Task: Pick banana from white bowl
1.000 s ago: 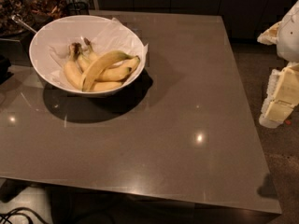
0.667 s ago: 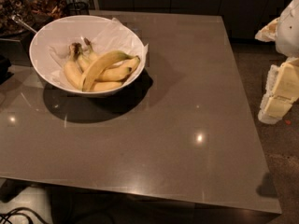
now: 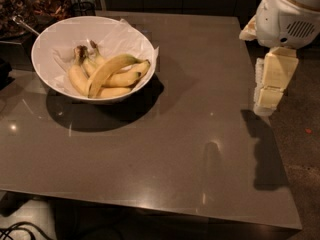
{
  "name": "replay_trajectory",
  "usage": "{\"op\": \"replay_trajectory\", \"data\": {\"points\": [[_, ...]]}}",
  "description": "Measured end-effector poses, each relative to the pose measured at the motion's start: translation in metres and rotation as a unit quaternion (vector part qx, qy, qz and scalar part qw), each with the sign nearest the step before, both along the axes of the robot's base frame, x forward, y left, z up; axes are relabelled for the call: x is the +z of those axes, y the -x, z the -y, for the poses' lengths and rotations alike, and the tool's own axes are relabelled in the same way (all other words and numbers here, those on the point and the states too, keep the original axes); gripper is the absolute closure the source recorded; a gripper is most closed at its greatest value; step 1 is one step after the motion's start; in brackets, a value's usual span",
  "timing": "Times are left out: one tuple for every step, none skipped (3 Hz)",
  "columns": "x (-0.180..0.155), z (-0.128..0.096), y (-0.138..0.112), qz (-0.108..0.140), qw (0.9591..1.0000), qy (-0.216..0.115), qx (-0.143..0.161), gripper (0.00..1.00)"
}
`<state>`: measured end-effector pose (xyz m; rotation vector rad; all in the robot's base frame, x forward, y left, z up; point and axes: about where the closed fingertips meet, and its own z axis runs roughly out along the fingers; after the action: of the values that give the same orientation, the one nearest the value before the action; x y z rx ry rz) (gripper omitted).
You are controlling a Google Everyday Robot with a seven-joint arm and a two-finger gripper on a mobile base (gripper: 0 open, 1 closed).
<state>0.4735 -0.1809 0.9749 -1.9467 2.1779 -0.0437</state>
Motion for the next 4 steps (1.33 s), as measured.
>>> {"op": "replay_trajectory", "data": {"points": [[-0.01,-0.027,-0.022,-0.012,0.9994,0.013,0.029,0.0],[-0.008,-0.032,-0.03,0.004,0.9995,0.006,0.03,0.0],[-0.004,-0.05,-0.04,0.02,0.9987,-0.007,0.047,0.0],[0.006,-0.093,-0.058,0.028,0.9957,-0.011,0.088,0.0]]}}
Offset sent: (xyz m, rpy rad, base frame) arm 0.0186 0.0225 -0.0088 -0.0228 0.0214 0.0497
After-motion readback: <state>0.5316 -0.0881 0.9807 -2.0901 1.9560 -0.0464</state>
